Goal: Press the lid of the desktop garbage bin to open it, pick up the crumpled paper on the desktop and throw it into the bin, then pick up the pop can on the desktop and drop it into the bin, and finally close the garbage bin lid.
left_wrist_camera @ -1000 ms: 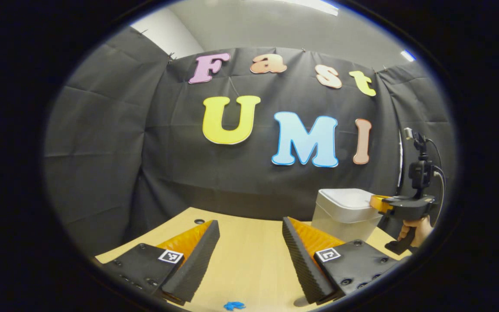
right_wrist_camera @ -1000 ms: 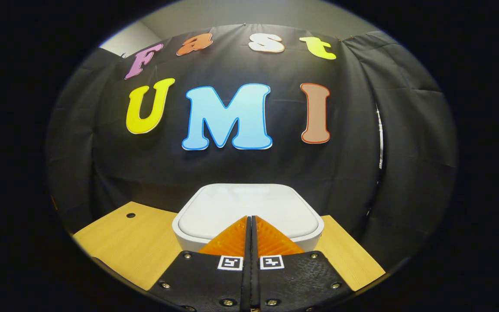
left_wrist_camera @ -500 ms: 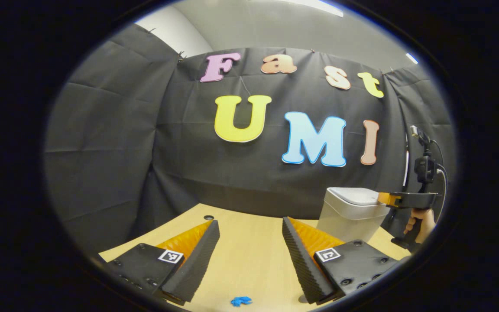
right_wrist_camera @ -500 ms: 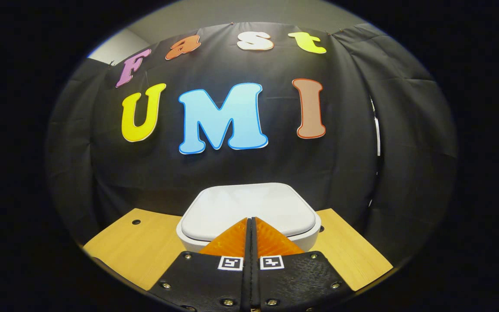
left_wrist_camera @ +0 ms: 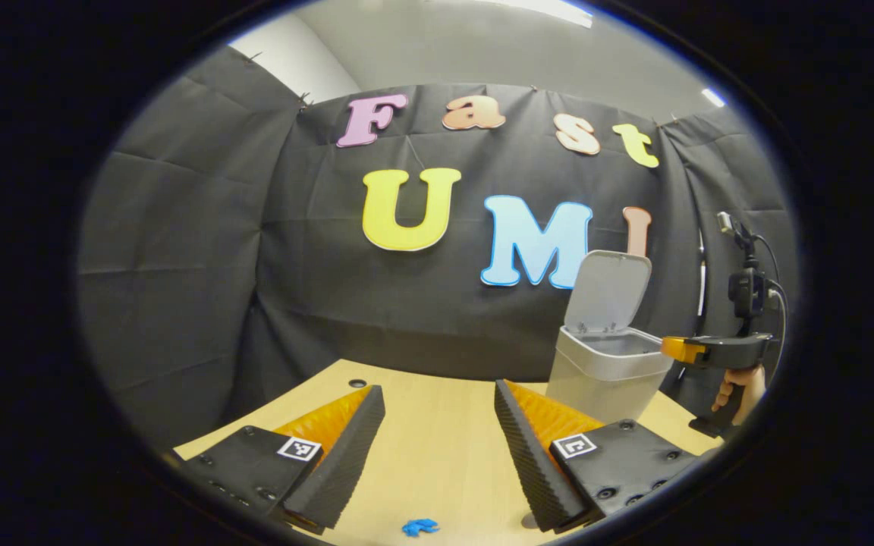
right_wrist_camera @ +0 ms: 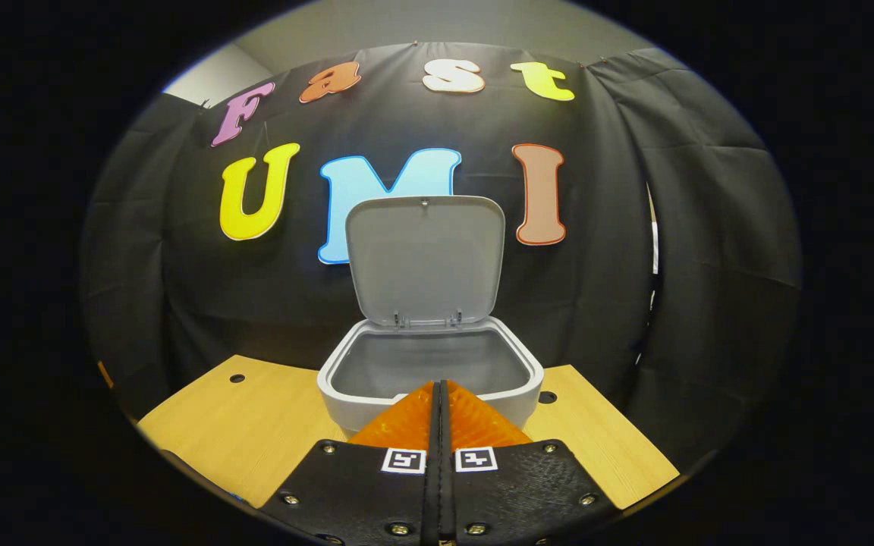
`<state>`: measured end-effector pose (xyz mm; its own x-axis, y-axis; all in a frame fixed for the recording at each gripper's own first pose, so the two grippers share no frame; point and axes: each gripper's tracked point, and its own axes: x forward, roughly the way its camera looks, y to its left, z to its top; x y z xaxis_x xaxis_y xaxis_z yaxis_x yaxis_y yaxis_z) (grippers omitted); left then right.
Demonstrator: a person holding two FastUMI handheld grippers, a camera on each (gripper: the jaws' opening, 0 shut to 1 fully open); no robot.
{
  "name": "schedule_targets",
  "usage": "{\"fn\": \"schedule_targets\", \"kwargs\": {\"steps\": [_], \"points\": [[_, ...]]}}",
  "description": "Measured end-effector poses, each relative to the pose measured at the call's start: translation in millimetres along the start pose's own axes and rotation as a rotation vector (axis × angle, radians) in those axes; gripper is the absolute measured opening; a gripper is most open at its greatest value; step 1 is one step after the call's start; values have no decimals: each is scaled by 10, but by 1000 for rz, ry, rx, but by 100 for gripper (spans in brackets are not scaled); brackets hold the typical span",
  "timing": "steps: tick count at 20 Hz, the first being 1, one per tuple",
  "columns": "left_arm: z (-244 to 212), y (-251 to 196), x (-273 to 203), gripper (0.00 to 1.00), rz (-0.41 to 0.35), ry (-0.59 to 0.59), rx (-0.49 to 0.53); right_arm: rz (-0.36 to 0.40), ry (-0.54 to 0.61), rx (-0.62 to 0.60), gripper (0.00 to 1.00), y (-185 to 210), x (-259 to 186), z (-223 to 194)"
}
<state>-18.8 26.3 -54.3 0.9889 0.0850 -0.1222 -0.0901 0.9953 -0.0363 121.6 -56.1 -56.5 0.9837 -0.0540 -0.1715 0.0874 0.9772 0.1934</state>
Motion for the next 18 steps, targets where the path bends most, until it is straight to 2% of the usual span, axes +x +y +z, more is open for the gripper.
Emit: {"fn": "schedule_targets", "kwargs": {"steps": [7, 11, 14, 15, 16, 18], "points": [[-68, -82, 52, 95, -20, 19, 15, 2, -11, -31, 0, 79, -220, -50], [-105, -86, 86, 95, -23, 30, 11, 0, -81, -71, 0, 167, -408, 23], [-124, -94, 118, 95, -27, 30, 18, 7, -130, -100, 11, 254, -521, 52], [-135, -102, 127, 95, -29, 30, 19, 8, -135, -107, 19, 280, -562, 38], [-140, -102, 150, 95, -29, 31, 20, 12, -138, -111, 19, 302, -610, 28], [-167, -101, 180, 95, -32, 34, 21, 20, -133, -112, 30, 347, -682, -22]]}}
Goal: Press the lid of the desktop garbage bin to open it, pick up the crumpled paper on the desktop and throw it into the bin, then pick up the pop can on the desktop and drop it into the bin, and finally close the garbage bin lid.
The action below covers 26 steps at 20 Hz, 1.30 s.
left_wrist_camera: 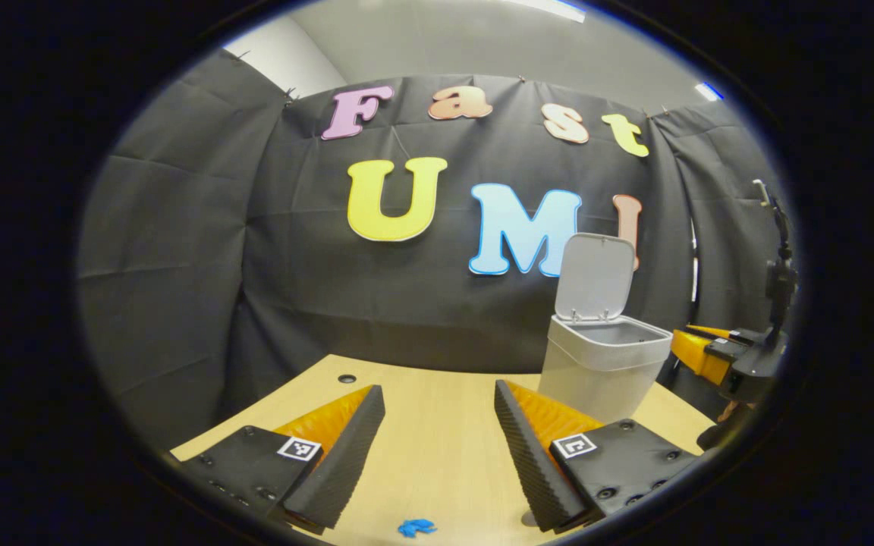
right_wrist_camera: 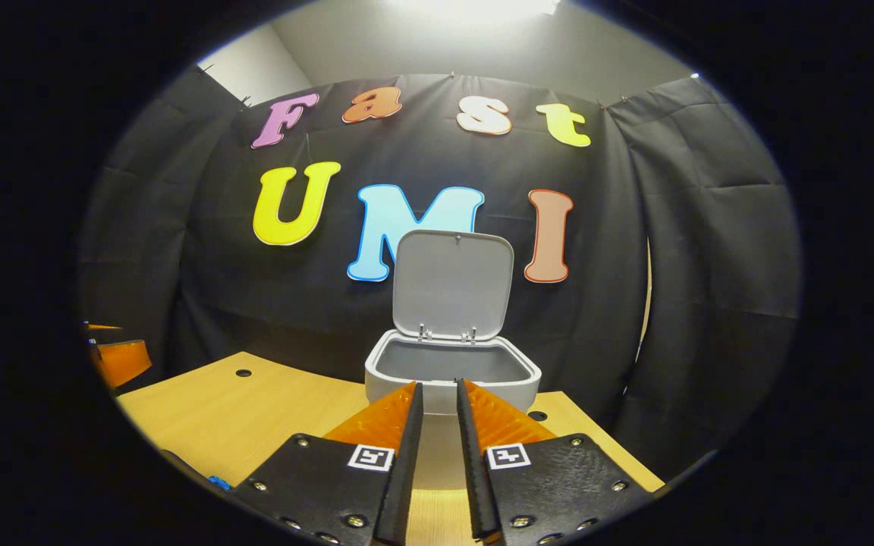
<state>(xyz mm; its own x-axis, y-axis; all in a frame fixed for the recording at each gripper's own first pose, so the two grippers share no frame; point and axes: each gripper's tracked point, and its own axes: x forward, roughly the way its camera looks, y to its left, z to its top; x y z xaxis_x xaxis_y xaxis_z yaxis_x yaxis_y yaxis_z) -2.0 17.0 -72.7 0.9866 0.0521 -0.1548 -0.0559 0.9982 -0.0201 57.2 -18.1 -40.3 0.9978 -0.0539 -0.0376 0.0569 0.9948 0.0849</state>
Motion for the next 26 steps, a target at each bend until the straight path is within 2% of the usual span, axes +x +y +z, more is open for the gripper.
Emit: {"fn": "schedule_targets", "kwargs": {"steps": [2, 3, 4, 5, 7, 10, 12, 15, 21, 26], "points": [[-33, 3, 32, 95, -2, 6, 4, 16, 1, 0, 44, 66, -79, -18], [-31, 11, 49, 95, -2, 6, 7, 17, 5, -1, 62, 78, -113, -45], [-40, 18, 61, 95, -1, 7, 11, 15, 14, 2, 68, 85, -145, -73], [-54, 21, 74, 95, 0, 8, 15, 14, 23, 11, 80, 97, -193, -106], [-93, 45, 97, 95, -3, 11, 16, 6, 30, 40, 87, 128, -305, -104], [-173, 48, 130, 95, -14, 18, 21, 8, 14, 92, 85, 219, -494, -46], [-284, 54, 156, 95, -21, 42, 15, 20, 5, 82, 87, 278, -556, -27], [-572, 63, 144, 95, -27, 106, 8, 9, 5, 52, 88, 235, -570, -65], [-1298, 130, 31, 95, -41, 261, 29, 44, 50, 34, 88, 366, -632, -189], [-1897, 179, -137, 96, -58, 368, 101, 82, 131, 13, 88, 471, -682, -416]]}}
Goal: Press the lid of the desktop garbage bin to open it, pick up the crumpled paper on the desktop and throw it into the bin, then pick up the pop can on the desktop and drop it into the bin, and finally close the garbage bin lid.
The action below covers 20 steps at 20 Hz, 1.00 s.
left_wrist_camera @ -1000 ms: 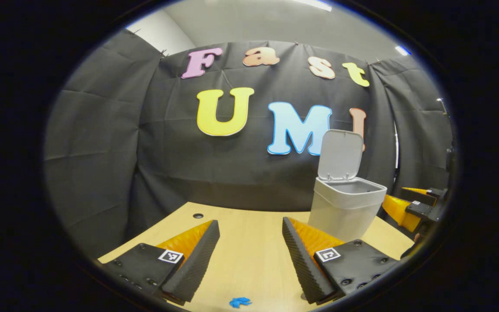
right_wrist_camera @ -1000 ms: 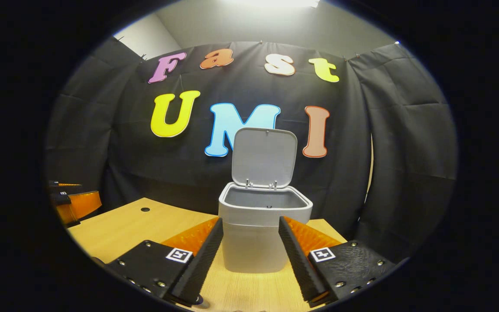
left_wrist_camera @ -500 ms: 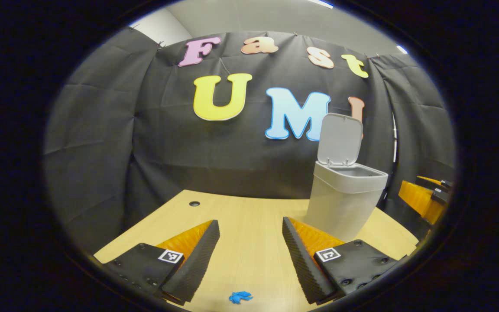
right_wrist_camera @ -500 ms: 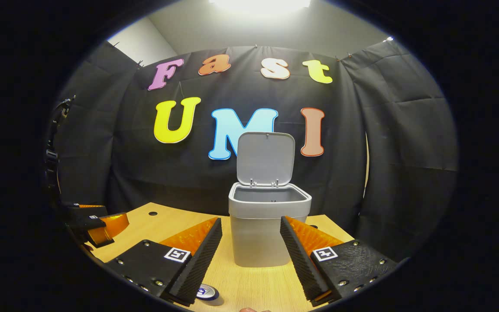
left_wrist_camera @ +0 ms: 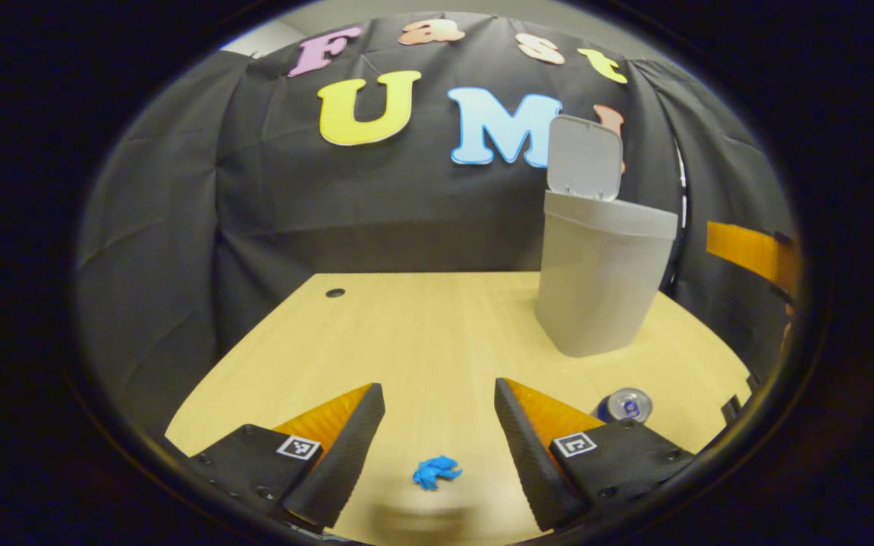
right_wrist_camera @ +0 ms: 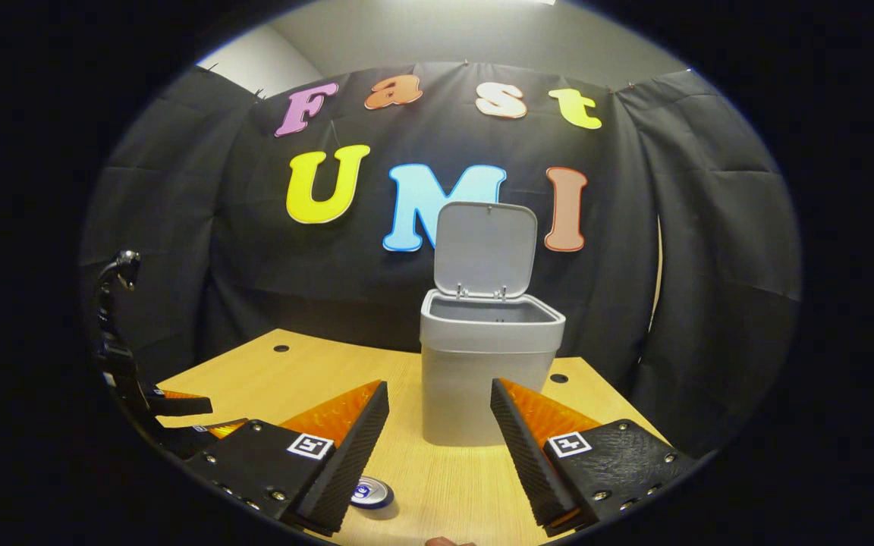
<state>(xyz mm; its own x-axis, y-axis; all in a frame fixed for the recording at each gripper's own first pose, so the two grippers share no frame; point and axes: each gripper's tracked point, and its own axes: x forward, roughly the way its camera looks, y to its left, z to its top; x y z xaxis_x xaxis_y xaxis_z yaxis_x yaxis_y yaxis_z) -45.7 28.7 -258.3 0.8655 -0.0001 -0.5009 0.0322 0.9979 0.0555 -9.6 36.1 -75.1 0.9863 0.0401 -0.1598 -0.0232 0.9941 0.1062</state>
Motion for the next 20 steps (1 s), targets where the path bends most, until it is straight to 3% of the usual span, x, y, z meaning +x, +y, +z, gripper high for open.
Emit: {"fn": "schedule_targets", "kwargs": {"steps": [11, 14, 18, 20], "points": [[-1182, -3, 427, 96, -39, 284, 26, -11, 23, 3, 88, -4, -43, -37], [-1242, 20, 449, 91, -30, 301, 17, -27, 20, 10, 88, -52, -40, -20], [-1254, 49, 479, 69, -33, 310, 14, -25, 31, 21, 88, -41, -39, -43], [-1281, 51, 484, 65, -31, 313, 28, -24, 26, 21, 88, -31, -30, -36]]}}
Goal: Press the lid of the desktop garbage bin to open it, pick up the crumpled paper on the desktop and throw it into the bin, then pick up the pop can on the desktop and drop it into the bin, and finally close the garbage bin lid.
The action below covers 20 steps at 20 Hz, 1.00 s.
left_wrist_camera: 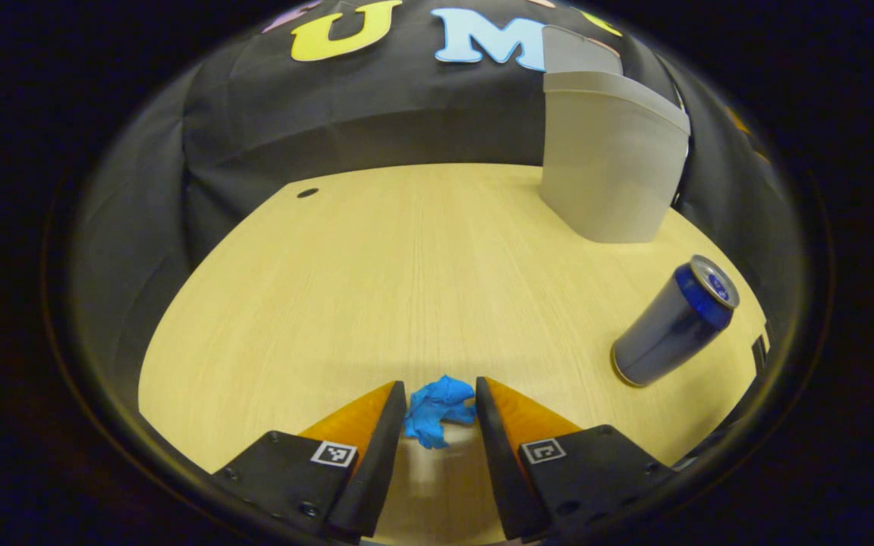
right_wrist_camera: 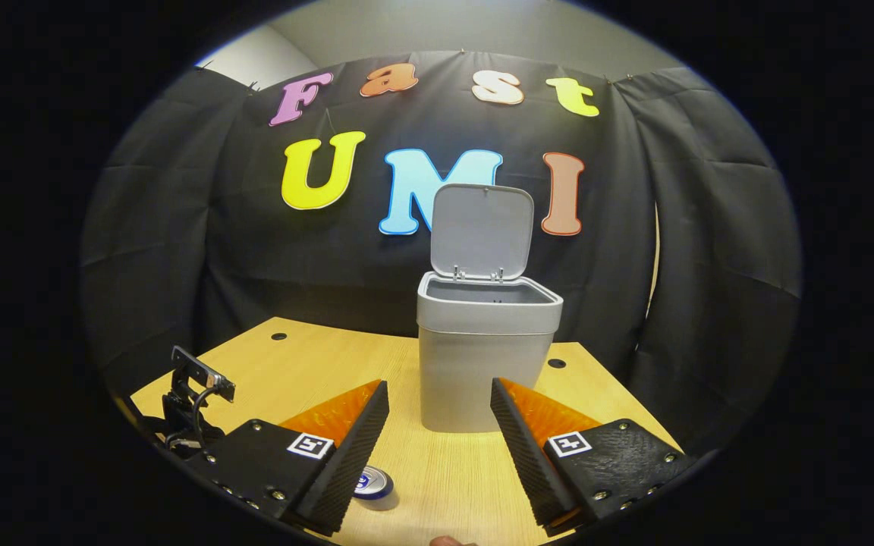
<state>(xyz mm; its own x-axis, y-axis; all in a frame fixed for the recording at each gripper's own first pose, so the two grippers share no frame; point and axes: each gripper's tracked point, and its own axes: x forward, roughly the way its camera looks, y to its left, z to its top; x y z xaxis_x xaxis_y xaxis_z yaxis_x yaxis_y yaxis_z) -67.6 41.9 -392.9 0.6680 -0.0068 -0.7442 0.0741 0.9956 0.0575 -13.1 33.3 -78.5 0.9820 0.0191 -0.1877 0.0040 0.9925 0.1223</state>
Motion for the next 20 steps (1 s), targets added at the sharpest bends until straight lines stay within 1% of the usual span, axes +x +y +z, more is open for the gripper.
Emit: {"fn": "schedule_targets", "kwargs": {"steps": [1, 3, 4, 5, 7, 8, 9, 10, 14, 15, 18, 19, 20], "points": [[-1, 25, -1, 62, 15, -3, 10, 0, -2, 1, 88, 7, 1, 8], [-13, -14, -12, 48, -3, 1, 10, 3, 0, 5, 88, 20, 1, -7], [-18, -38, -12, 48, -14, 2, 14, 4, 2, 8, 88, 17, 11, -15], [-6, 1, -4, 45, 1, -1, 23, 1, 3, 11, 88, 13, 15, -12], [22, -20, -16, 39, -6, -7, 38, -12, 2, 14, 88, -27, 23, -12], [62, -33, -26, 39, -12, -19, 50, -19, 1, 17, 88, -47, 33, -17], [101, -1, -44, 33, 7, -35, 58, -21, -1, 22, 88, -57, 36, -7], [143, -11, -63, 27, 2, -47, 66, -24, -1, 26, 88, -65, 39, -9], [341, -104, -131, 27, -29, -99, 78, -40, -7, 28, 88, -128, 34, 0], [390, -135, -152, 29, -36, -109, 75, -46, -11, 28, 88, -150, 36, 11], [639, -182, -251, 29, -55, -151, 49, -66, -18, 33, 88, -237, 18, 9], [725, -206, -284, 29, -62, -169, 38, -68, -21, 39, 88, -254, 19, 13], [818, -222, -320, 29, -69, -188, 28, -73, -23, 43, 92, -274, 16, 21]]}}
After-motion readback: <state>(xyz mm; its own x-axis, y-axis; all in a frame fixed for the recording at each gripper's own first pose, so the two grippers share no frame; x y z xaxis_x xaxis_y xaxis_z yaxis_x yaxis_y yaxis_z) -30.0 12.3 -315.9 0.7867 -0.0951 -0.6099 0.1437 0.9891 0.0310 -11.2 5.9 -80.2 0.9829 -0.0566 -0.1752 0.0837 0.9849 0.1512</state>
